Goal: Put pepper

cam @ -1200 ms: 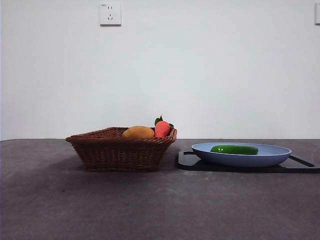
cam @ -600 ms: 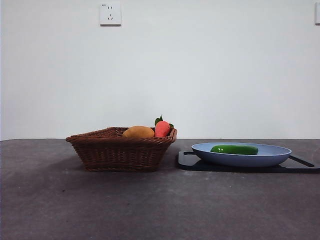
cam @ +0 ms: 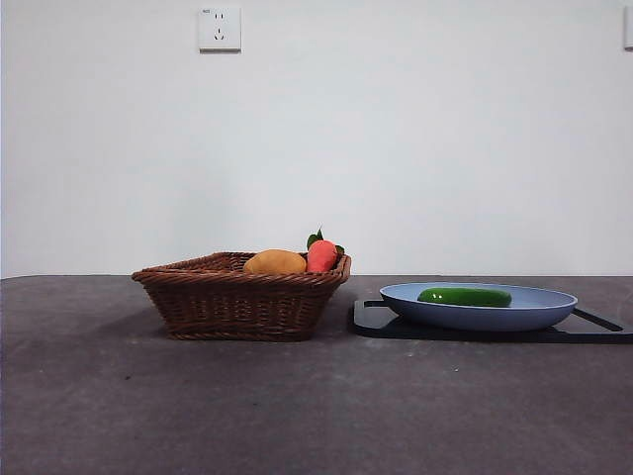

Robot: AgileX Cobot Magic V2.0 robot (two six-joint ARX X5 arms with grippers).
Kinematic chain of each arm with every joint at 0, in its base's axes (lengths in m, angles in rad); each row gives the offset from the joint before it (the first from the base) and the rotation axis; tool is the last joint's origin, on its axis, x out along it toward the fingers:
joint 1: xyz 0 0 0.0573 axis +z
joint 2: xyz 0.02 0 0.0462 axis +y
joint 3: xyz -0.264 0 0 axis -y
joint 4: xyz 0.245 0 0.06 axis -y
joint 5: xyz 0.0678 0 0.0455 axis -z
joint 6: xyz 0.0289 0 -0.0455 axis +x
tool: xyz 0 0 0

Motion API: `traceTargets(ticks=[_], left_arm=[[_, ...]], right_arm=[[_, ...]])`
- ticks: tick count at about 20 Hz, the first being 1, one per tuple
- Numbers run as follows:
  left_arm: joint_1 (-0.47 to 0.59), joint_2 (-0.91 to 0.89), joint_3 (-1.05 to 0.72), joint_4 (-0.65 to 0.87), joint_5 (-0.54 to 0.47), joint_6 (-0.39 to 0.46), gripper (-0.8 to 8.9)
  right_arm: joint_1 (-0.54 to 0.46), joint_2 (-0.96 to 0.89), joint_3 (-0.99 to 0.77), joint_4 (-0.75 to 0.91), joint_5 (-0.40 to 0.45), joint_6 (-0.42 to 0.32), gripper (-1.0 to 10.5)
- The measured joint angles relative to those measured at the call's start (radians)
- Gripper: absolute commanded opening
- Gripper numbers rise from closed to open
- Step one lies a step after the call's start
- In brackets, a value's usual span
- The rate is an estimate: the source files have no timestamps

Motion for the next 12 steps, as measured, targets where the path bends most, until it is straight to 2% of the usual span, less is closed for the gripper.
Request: traceTargets(ticks=[3,6,12], left_arm=[[0.134,-0.146,-0.23,0.224,0.0,0.003,0.08],[0.249,-0.294,-0.532,0.443,0.0,0.005,0.08],[0.289,-0.491,-1.003,0.597,0.0,-0.077,0.08]], right_arm=[[-0.005,0.0,0.0,0.0,0.0,0.0,0.1],[-0.006,0.0,0.0,0.0,0.0,0.0,0.1],[-0.006,0.0,0.0,0.0,0.001,0.0,0.1]])
